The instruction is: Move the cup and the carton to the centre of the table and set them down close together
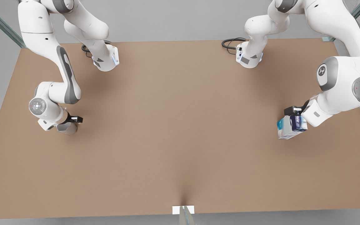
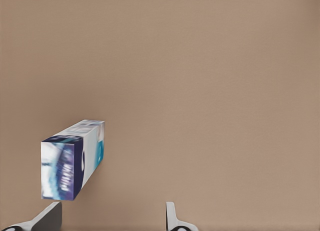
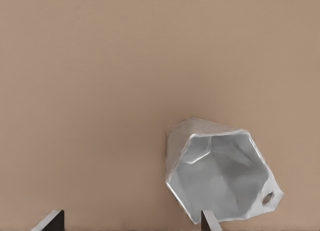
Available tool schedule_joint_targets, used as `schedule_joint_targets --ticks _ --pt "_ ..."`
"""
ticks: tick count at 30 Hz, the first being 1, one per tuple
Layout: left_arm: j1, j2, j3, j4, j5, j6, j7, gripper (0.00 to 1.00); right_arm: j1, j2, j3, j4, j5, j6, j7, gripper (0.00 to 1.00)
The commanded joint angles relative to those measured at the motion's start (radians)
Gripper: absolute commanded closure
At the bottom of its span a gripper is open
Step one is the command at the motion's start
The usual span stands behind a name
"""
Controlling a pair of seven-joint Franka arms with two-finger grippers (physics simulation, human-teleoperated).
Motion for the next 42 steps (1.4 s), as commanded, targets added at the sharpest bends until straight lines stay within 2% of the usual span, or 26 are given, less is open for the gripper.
schedule_joint_targets --ticks 1,15,16,17,19,20,40,42 --pt "0.000 0.000 0.000 0.000 0.000 0.000 0.000 0.00 -0.003 0.005 0.000 0.000 0.000 0.000 0.000 0.00" --pt "0.000 0.000 0.000 0.000 0.000 -0.002 0.000 0.00 -0.041 0.090 -0.025 -0.023 -0.003 0.080 -0.018 0.00" --pt "0.000 0.000 0.000 0.000 0.000 -0.002 0.000 0.00 -0.041 0.090 -0.025 -0.021 -0.003 0.080 -0.018 0.13" --pt "0.000 0.000 0.000 0.000 0.000 -0.002 0.000 0.00 -0.041 0.090 -0.025 -0.020 -0.003 0.080 -0.018 0.49" --pt "0.000 0.000 0.000 0.000 0.000 -0.003 0.012 0.00 -0.041 0.091 -0.025 -0.015 -0.003 0.078 -0.012 0.72" --pt "0.000 0.000 0.000 0.000 0.000 -0.003 0.014 0.00 -0.041 0.091 -0.025 -0.015 -0.003 0.078 -0.017 0.79" --pt "-0.002 0.000 0.001 0.000 0.000 -0.009 0.014 0.00 -0.035 0.091 -0.025 0.002 -0.031 0.068 -0.034 0.79" --pt "-0.002 0.000 0.001 0.000 0.000 -0.009 0.014 0.00 -0.023 0.090 -0.025 0.055 -0.037 -0.021 -0.032 0.79"
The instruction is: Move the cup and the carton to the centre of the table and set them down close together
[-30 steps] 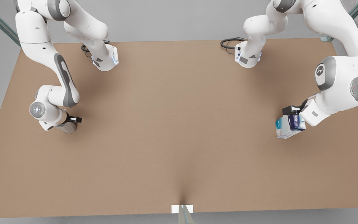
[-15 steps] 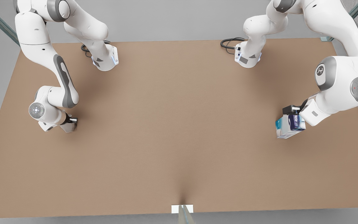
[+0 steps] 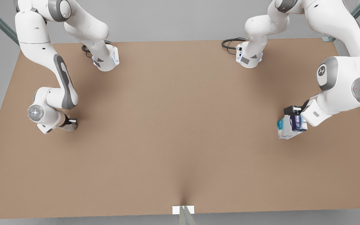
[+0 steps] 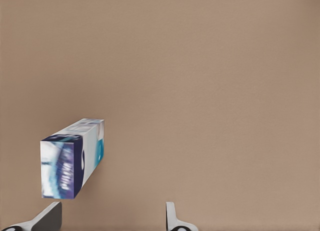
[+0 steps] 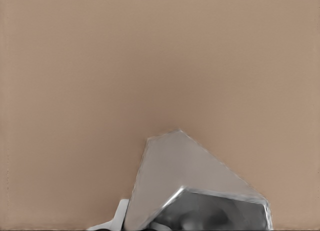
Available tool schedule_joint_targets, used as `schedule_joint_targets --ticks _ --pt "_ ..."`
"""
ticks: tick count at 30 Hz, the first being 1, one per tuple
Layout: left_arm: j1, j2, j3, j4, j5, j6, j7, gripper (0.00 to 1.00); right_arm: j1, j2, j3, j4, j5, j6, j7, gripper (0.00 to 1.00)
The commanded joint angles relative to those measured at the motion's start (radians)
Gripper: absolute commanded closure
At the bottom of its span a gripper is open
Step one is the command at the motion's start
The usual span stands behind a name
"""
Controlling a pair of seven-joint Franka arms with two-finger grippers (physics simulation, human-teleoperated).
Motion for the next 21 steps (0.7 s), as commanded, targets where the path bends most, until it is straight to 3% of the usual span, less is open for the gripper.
schedule_joint_targets --ticks 1,5,9,14,17,21 --pt "0.000 0.000 0.000 0.000 0.000 0.000 0.000 0.00 0.000 0.000 0.002 0.004 -0.010 -0.003 0.004 0.79" --pt "0.002 0.000 0.001 0.000 0.000 0.000 0.003 0.00 0.019 -0.009 0.022 0.105 -0.017 -0.097 -0.060 0.79" --pt "0.009 0.008 0.023 0.000 0.002 0.003 0.048 0.00 0.057 -0.008 0.183 0.179 -0.016 -0.155 -0.040 0.79" --pt "0.063 0.072 0.093 -0.014 0.002 0.129 0.293 0.00 0.281 0.049 0.183 0.318 -0.008 -0.253 0.190 0.79" --pt "0.051 0.043 0.120 -0.135 0.002 0.268 0.311 0.00 0.439 0.130 0.183 0.505 -0.007 -0.390 0.343 0.79" --pt "0.051 0.032 0.127 -0.238 0.002 0.388 0.311 0.00 0.606 0.267 0.172 0.680 0.009 -0.422 0.570 0.79"
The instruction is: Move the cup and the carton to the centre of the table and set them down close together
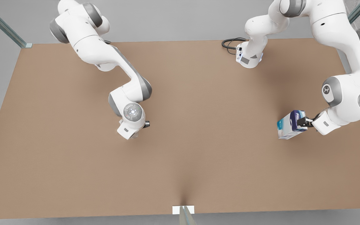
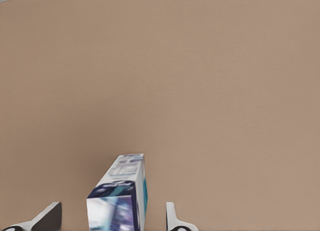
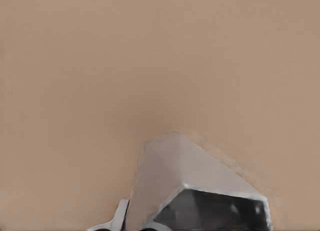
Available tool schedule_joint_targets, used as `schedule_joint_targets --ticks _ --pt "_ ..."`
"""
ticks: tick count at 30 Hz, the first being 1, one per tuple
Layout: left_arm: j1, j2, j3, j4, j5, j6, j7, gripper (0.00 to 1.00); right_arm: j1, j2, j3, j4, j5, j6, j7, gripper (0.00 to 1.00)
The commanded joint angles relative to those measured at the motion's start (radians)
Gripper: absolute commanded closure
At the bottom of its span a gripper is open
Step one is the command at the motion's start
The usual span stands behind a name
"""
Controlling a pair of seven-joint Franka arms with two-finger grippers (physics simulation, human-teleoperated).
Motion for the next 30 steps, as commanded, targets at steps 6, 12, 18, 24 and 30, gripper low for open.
schedule_joint_targets --ticks 6,12,18,24,30 --pt "0.003 -0.011 0.051 -0.107 0.006 0.038 0.001 0.00 0.155 0.213 -0.077 0.274 0.040 0.004 0.156 0.79" --pt "0.003 0.004 0.071 -0.142 0.007 0.038 0.004 0.00 0.224 0.382 -0.123 0.494 0.056 0.020 0.136 0.79" --pt "0.008 0.015 0.081 -0.160 0.007 0.036 0.002 0.00 0.253 0.500 -0.138 0.576 0.056 0.145 0.124 0.79" --pt "0.003 0.020 0.081 -0.179 0.007 0.035 0.002 0.00 0.247 0.509 -0.134 0.565 0.061 0.182 0.120 0.55" --pt "0.001 0.020 0.117 -0.222 0.007 0.035 0.004 0.00 0.247 0.509 -0.137 0.564 0.056 0.184 0.046 0.00"
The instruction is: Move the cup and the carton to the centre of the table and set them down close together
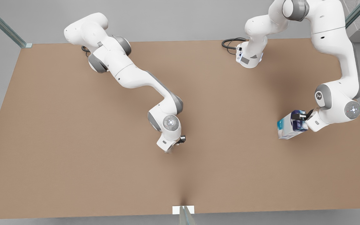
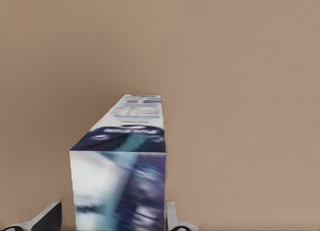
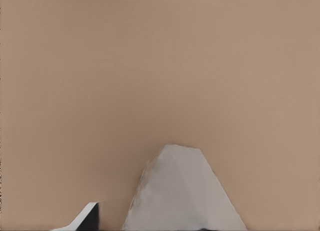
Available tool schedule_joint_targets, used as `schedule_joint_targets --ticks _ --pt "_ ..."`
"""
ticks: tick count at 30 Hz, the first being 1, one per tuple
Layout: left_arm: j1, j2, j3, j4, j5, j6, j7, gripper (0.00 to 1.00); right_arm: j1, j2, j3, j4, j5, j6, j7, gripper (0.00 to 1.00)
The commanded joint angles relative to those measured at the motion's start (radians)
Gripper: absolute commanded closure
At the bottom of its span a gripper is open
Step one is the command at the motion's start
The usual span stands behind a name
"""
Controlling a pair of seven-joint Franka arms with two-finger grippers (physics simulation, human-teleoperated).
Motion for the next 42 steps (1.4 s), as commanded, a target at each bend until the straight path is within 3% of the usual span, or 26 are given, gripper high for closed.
schedule_joint_targets --ticks 1,20,26,28,40,42 --pt "0.000 0.000 0.000 -0.001 0.000 0.000 0.000 0.00 0.000 0.000 0.000 0.000 0.000 0.000 0.000 0.00" --pt "-0.018 0.028 0.000 0.000 -0.005 0.021 -0.003 0.00 -0.008 -0.002 -0.002 -0.006 0.002 -0.008 -0.060 0.00" --pt "-0.023 0.028 0.002 -0.001 -0.005 0.020 -0.003 0.00 -0.008 -0.017 0.008 0.003 0.043 -0.097 -0.060 0.00" --pt "-0.023 0.034 0.002 -0.001 -0.005 0.015 -0.003 0.36 -0.009 -0.020 0.006 0.003 0.067 -0.109 -0.060 0.00" --pt "-0.052 0.014 0.026 0.000 -0.005 -0.018 -0.013 0.37 -0.006 -0.029 -0.002 0.003 0.077 -0.129 -0.060 0.00" --pt "-0.052 0.015 0.026 0.000 -0.005 -0.018 -0.012 0.42 -0.006 -0.029 -0.002 0.003 0.077 -0.130 -0.060 0.00"
